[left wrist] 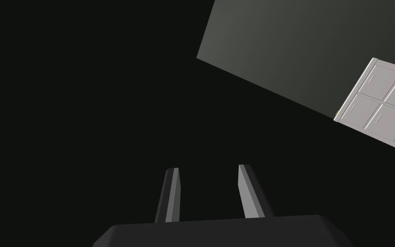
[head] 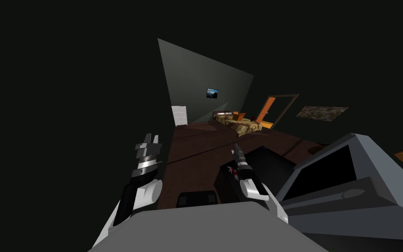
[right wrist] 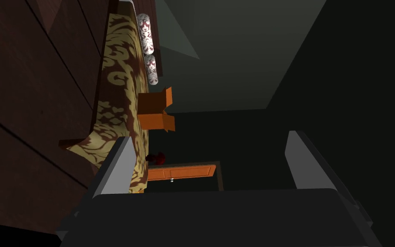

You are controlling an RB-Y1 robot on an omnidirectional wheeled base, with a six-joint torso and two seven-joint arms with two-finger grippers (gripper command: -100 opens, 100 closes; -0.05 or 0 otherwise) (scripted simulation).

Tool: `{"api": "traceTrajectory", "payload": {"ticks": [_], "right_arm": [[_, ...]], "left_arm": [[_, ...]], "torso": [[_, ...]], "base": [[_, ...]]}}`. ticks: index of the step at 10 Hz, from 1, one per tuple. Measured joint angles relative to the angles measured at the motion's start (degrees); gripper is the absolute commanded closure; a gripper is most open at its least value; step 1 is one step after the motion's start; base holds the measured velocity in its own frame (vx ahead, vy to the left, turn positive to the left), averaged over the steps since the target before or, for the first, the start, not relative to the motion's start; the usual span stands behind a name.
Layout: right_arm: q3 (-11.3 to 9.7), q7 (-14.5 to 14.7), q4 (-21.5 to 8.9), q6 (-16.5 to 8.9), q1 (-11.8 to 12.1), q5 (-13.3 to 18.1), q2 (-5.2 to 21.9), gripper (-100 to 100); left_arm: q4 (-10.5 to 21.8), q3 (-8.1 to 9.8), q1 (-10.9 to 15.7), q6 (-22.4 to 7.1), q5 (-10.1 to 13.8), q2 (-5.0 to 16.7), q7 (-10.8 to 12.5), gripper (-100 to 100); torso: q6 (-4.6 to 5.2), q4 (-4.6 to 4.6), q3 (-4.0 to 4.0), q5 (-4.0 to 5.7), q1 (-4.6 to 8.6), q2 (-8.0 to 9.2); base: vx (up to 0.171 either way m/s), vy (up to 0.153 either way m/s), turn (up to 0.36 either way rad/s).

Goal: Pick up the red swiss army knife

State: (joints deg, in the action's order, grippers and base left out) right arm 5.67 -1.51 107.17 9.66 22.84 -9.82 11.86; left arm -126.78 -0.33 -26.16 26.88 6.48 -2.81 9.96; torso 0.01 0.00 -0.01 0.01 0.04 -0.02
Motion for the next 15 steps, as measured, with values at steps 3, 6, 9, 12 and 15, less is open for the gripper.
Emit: {"api": "traceTrajectory", "payload": {"ticks": [3, 6, 9, 12, 15], "right_arm": [[0.84, -0.12, -4.59, -2.11, -2.13, -1.82, 0.97, -100], [2.35, -0.66, -7.61, -6.45, -3.33, -4.54, 2.62, -100], [3.83, -1.23, -12.02, -10.65, -5.0, -7.89, 4.58, -100], [5.33, -1.8, -15.92, -14.89, -6.54, -10.65, 6.01, -100], [6.17, -2.29, -20.04, -17.67, -7.99, -12.98, 7.52, -100]], "left_arm": [[0.0, 0.0, 0.0, 0.0, 0.0, 0.0, 0.0, 0], [0.0, 0.0, 0.0, 0.0, 0.0, 0.0, 0.0, 0], [0.0, 0.0, 0.0, 0.0, 0.0, 0.0, 0.0, 0], [0.0, 0.0, -0.01, 0.0, 0.0, 0.0, 0.0, 0], [0.0, 0.0, -0.01, 0.0, 0.0, 0.0, 0.0, 0]], "torso": [[-0.01, 0.0, -0.02, 0.0, -0.01, -0.03], [0.01, 0.01, -0.02, 0.0, 0.01, -0.03], [0.0, 0.01, -0.03, 0.0, 0.01, -0.05], [0.01, 0.01, -0.04, 0.01, 0.0, -0.06], [0.01, 0.01, -0.03, 0.0, 0.0, -0.05]], "base": [[0.005, -0.002, 0.041], [0.011, -0.007, 0.061], [0.013, -0.006, 0.047], [0.014, -0.007, 0.033], [0.012, -0.005, 0.033]]}}
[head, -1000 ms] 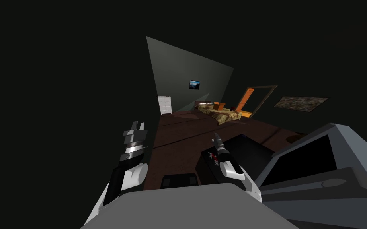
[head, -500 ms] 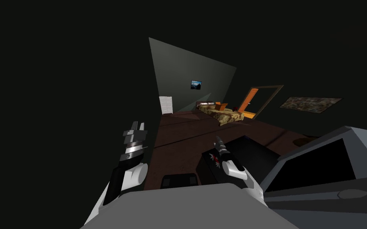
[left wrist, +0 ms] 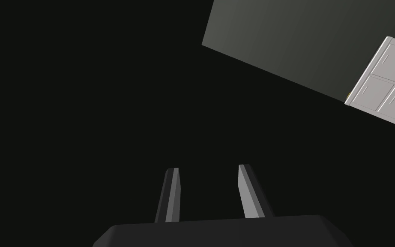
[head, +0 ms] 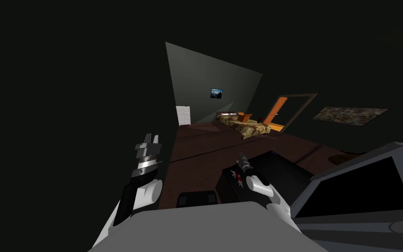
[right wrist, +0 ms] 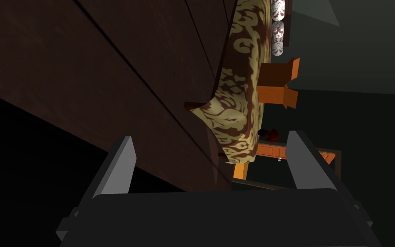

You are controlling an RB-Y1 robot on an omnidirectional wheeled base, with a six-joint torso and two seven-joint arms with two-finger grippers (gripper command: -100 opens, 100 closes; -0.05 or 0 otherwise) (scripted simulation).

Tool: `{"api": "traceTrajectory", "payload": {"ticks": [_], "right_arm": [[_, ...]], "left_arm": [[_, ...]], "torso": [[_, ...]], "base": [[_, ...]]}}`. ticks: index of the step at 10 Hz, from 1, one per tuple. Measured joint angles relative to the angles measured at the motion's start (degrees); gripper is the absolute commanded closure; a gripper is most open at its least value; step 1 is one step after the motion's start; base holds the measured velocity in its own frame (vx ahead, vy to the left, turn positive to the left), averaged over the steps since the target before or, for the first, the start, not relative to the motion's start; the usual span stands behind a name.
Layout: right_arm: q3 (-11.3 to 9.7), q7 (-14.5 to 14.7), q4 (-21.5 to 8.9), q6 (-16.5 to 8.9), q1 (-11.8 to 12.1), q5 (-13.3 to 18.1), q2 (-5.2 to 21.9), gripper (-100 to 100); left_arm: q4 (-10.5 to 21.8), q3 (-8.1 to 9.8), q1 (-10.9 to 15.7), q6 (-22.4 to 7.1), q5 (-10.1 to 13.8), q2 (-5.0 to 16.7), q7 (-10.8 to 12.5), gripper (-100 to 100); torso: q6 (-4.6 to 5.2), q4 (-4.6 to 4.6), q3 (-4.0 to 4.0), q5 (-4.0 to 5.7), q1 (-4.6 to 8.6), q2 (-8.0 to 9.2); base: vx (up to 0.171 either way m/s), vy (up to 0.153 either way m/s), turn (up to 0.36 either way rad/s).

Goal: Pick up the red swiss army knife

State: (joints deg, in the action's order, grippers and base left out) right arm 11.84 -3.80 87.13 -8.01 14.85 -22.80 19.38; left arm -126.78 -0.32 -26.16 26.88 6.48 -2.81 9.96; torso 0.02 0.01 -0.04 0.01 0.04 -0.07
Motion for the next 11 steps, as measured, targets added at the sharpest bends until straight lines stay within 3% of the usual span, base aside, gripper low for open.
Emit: {"api": "traceTrajectory", "payload": {"ticks": [1, 4, 7, 11], "right_arm": [[-0.01, -0.13, -1.16, -0.09, 0.07, -0.34, 0.24, -100], [1.62, -0.8, -5.12, -4.66, -1.44, -3.57, 1.65, -100], [2.36, -1.11, -10.36, -7.07, -3.27, -5.46, 2.19, -100], [4.01, -2.17, -16.28, -12.53, -4.74, -10.15, 4.21, -100]], "left_arm": [[0.0, 0.0, 0.0, 0.0, 0.0, 0.0, 0.0, 0], [0.0, 0.0, 0.0, 0.0, 0.0, 0.0, 0.0, 0], [0.0, 0.0, 0.0, 0.0, 0.0, 0.0, 0.0, 0], [0.0, 0.0, 0.0, 0.0, 0.0, 0.0, 0.0, 0]], "torso": [[0.02, 0.0, 0.02, 0.0, -0.01, 0.03], [-0.01, 0.0, -0.01, -0.01, -0.03, -0.03], [0.0, 0.0, 0.0, 0.0, -0.03, 0.0], [0.0, 0.01, -0.03, -0.01, -0.03, -0.05]], "base": [[0.018, -0.003, 0.053], [0.022, -0.002, 0.042], [0.015, -0.002, 0.025], [0.028, -0.001, 0.038]]}}
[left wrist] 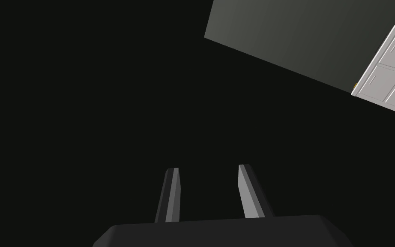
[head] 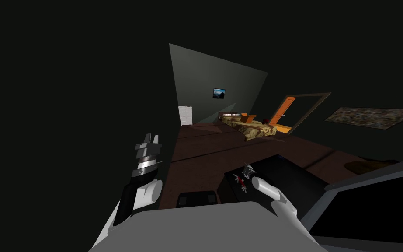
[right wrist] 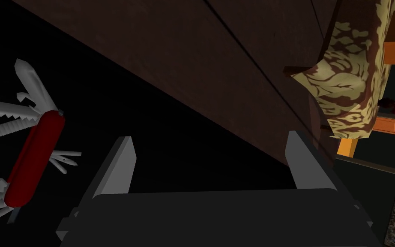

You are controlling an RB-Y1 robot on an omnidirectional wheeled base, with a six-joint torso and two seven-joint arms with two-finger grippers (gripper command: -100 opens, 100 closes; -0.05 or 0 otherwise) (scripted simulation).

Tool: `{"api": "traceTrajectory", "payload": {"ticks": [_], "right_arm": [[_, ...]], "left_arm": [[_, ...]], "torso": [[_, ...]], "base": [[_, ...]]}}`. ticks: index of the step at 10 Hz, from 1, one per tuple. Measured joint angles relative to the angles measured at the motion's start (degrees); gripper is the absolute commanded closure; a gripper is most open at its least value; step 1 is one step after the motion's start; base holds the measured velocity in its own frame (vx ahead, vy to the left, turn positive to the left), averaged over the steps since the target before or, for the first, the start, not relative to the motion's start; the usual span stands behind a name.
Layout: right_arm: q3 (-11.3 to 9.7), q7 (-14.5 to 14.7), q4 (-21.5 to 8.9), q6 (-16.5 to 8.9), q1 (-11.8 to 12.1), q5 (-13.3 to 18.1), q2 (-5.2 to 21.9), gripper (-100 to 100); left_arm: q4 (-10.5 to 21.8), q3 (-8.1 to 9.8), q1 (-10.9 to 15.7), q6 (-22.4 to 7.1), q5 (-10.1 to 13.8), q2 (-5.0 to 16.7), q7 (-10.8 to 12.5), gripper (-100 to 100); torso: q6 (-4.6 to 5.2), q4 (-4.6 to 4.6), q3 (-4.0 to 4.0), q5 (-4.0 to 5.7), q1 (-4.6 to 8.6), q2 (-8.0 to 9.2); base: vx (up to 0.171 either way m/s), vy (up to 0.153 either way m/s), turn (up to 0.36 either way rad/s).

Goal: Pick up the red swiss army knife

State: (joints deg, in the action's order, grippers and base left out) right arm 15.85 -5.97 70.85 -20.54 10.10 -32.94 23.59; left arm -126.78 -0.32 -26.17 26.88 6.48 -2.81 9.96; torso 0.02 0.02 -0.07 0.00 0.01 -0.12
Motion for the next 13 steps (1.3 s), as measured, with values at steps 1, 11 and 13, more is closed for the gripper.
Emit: {"api": "traceTrajectory", "payload": {"ticks": [1, 11, 13], "right_arm": [[0.02, -0.08, -1.74, -1.24, -0.23, -1.62, 0.94, -100], [3.83, -2.66, -16.5, -14.62, -5.16, -9.51, 3.32, -100], [4.48, -2.77, -19.59, -17.29, -6.23, -11.68, 4.09, -100]], "left_arm": [[0.0, 0.0, 0.0, 0.0, 0.0, 0.0, 0.0, 0], [0.0, 0.0, 0.0, 0.0, 0.0, 0.0, 0.0, 0], [0.0, 0.0, 0.0, 0.0, 0.0, 0.0, 0.0, 0]], "torso": [[0.02, 0.0, 0.01, 0.0, 0.02, 0.02], [0.01, 0.0, -0.01, 0.0, -0.01, -0.01], [0.01, 0.01, -0.02, 0.0, 0.01, -0.03]], "base": [[0.03, -0.002, 0.031], [0.028, -0.002, 0.02], [0.038, -0.01, 0.013]]}}
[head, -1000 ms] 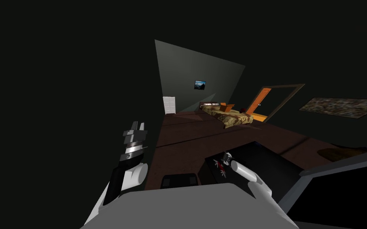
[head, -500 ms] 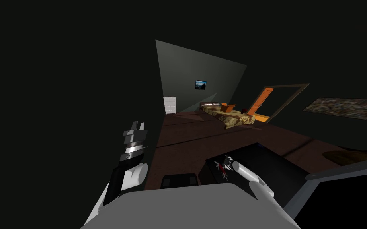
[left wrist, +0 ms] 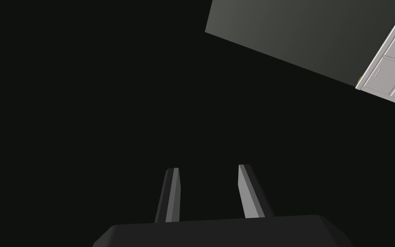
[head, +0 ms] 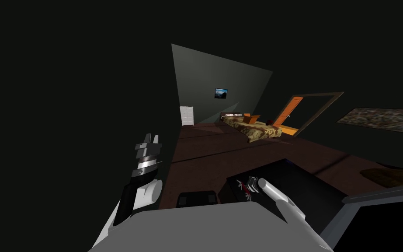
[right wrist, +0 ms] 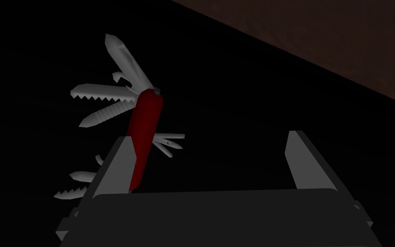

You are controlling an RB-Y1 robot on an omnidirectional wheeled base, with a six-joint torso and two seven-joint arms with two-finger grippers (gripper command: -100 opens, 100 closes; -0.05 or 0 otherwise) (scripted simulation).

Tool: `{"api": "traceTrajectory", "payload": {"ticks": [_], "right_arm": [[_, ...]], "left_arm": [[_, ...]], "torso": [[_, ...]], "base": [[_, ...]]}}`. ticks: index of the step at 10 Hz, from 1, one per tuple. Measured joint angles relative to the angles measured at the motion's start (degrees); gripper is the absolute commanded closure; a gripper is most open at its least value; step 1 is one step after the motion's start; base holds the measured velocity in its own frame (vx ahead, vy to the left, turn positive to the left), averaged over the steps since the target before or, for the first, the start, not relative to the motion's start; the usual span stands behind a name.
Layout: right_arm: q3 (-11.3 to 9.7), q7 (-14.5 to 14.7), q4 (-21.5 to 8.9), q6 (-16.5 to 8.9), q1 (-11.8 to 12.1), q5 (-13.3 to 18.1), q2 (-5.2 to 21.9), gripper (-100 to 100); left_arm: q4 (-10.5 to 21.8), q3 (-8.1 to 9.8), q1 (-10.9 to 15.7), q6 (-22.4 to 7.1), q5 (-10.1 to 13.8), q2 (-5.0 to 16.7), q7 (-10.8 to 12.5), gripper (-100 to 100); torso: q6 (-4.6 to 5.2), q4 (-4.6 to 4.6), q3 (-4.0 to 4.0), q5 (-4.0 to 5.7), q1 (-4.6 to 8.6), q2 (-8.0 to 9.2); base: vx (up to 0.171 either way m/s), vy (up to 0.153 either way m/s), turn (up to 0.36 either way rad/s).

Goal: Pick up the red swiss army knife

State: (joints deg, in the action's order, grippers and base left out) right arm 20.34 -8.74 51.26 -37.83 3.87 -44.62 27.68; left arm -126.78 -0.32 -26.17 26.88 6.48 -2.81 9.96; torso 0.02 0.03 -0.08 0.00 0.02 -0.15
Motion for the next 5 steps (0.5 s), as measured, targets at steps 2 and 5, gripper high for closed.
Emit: {"api": "traceTrajectory", "payload": {"ticks": [2, 5], "right_arm": [[0.53, -0.83, -2.67, -2.5, -1.03, -1.21, 0.39, -100], [1.28, -1.12, -7.67, -5.48, -2.59, -3.51, 1.13, -100]], "left_arm": [[0.0, 0.0, 0.0, 0.0, 0.0, 0.0, 0.0, 0], [0.0, 0.0, 0.0, 0.0, 0.0, 0.0, 0.0, 0]], "torso": [[0.0, 0.0, 0.0, 0.01, 0.05, -0.01], [0.01, 0.0, 0.01, 0.01, 0.05, 0.02]], "base": [[0.037, -0.02, 0.009], [0.039, -0.022, 0.002]]}}
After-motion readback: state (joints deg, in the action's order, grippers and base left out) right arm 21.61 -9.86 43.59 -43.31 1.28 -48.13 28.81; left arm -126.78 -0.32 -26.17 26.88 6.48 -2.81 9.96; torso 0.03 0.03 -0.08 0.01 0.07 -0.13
